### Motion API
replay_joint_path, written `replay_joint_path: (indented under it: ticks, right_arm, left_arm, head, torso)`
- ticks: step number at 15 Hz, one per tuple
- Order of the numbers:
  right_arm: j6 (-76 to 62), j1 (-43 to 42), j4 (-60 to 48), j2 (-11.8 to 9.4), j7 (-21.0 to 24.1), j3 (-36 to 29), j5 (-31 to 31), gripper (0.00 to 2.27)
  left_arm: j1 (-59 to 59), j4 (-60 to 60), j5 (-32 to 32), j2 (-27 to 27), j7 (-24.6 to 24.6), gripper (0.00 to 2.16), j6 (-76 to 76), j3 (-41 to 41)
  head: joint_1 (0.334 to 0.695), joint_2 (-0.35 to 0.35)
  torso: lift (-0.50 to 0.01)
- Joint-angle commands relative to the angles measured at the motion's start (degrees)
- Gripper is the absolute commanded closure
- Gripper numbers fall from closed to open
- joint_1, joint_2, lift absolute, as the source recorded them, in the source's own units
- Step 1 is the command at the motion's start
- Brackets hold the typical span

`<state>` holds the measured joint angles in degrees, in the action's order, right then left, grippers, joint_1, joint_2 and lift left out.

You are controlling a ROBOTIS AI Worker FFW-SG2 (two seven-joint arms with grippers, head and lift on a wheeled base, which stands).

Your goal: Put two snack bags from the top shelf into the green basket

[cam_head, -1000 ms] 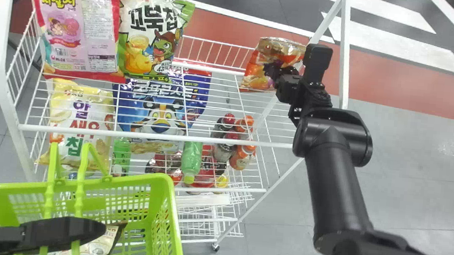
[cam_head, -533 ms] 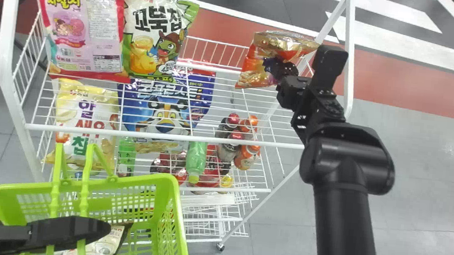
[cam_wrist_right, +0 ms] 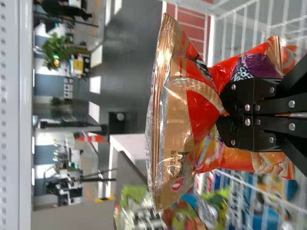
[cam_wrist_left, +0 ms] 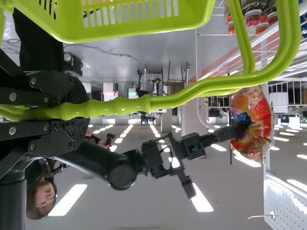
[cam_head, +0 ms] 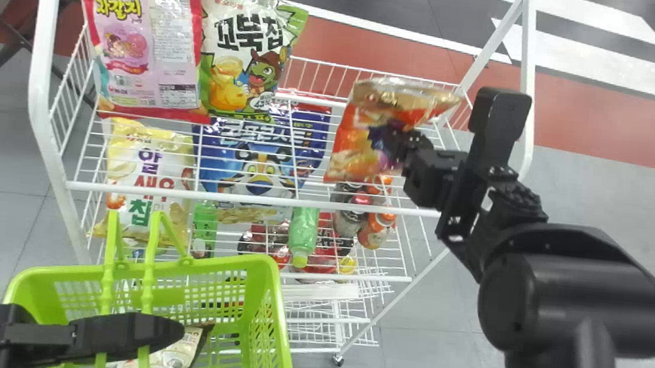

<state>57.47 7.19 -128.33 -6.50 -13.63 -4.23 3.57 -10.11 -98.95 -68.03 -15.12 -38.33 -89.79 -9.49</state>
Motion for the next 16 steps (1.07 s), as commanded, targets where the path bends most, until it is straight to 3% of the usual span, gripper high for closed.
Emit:
replay_joint_path:
  ticks: [1,9,10,15,16]
  right_arm:
    - [8.1,2.3,-4.8,-0.1,-0.1,2.1,3.1,2.24]
    - [20.5,5.7,-7.7,-0.3,0.0,14.1,9.8,2.24]
    - [21.6,5.7,-7.6,-0.2,0.0,15.4,10.5,2.24]
    - [23.5,6.6,-3.0,0.1,0.6,17.6,15.2,2.23]
    - [23.2,7.2,-2.1,0.1,0.1,17.9,15.2,2.08]
  left_arm:
    - [0.0,0.2,0.0,0.0,0.0,2.14,-0.2,0.0]
    - [0.2,0.6,0.0,0.1,-0.2,2.14,-0.2,0.1]
    - [0.3,0.6,0.0,0.1,-0.1,2.14,-0.2,0.3]
    - [0.5,0.8,0.0,0.2,-0.2,2.14,-0.2,0.4]
    - [0.6,1.1,0.0,0.2,-0.2,2.14,-0.2,0.6]
  head:
    - [0.695,-0.258]
    - [0.695,-0.08]
    - [0.695,-0.034]
    - [0.695,0.065]
    - [0.695,0.076]
  torso:
    - [-0.001]
    - [-0.001]
    - [-0.001]
    - [-0.001]
    - [-0.001]
